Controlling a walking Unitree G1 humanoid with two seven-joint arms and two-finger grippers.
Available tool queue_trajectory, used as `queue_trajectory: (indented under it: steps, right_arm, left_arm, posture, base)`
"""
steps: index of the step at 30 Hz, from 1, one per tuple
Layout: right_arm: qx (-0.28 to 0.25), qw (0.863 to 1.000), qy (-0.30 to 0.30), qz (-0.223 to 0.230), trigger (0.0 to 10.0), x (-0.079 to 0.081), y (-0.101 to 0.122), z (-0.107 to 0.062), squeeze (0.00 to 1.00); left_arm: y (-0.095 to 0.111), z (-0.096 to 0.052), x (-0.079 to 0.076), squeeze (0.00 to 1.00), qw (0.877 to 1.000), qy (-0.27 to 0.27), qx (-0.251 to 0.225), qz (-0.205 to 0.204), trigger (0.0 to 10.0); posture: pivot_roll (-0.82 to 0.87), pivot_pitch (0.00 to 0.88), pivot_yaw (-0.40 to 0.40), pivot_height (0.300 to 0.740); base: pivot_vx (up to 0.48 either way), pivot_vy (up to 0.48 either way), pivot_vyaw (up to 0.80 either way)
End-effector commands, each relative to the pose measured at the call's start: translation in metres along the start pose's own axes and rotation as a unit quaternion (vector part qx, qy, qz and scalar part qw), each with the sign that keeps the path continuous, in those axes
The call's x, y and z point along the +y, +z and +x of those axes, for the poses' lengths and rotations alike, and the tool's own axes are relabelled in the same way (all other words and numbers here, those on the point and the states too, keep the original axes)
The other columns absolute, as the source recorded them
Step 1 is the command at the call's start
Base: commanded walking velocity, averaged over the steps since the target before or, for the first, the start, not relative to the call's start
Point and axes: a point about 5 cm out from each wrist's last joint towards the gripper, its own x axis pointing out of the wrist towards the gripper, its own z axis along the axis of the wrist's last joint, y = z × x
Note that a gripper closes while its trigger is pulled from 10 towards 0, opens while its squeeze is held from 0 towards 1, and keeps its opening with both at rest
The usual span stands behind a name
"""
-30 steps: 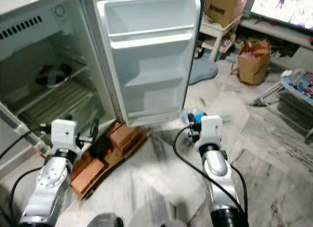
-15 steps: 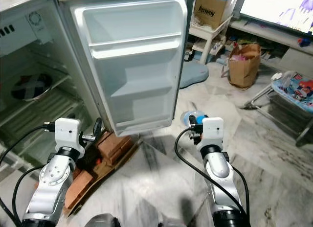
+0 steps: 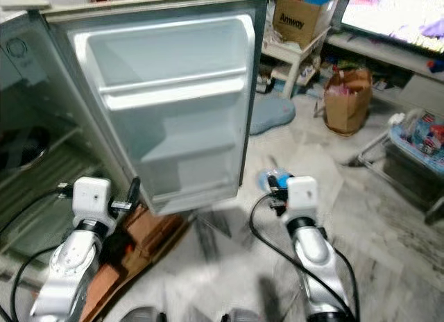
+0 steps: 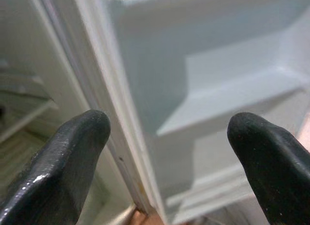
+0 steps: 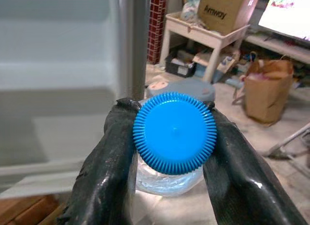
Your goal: Restocking fridge
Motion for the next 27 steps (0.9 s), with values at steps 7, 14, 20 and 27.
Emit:
queue_trajectory:
  steps: [7,14,20,27]
  right_arm:
    - [-0.013,1.0,0.02,0.001,10.0,0.01,0.005,-0.002,0.0]
    - [-0.008,1.0,0.016,0.0,10.0,0.007,0.004,-0.004,0.0]
    - [-0.009,1.0,0.027,-0.004,10.0,0.01,0.005,-0.003,0.0]
    - [-0.01,1.0,0.029,-0.003,10.0,0.01,0.006,0.0,0.0]
  left_arm:
    - [-0.003,-0.01,0.01,0.0,1.0,0.021,0.015,0.015,10.0]
    - [-0.009,-0.023,0.019,0.0,0.999,0.037,0.033,0.02,10.0]
    - [-0.006,-0.021,0.018,0.0,0.999,0.038,0.032,0.008,10.0]
    - [-0.006,-0.018,0.008,0.0,0.999,0.024,0.036,0.006,10.0]
  posture:
    - [0.06,0.108,-0.037,0.74]
    - [0.06,0.11,-0.038,0.74]
    - [0.07,0.107,-0.039,0.74]
    - [0.06,0.104,-0.036,0.74]
  base:
    - [0.046,0.0,0.0]
    - [0.0,0.0,0.0]
    - [0.0,0.0,0.0]
    - [0.0,0.359,0.0]
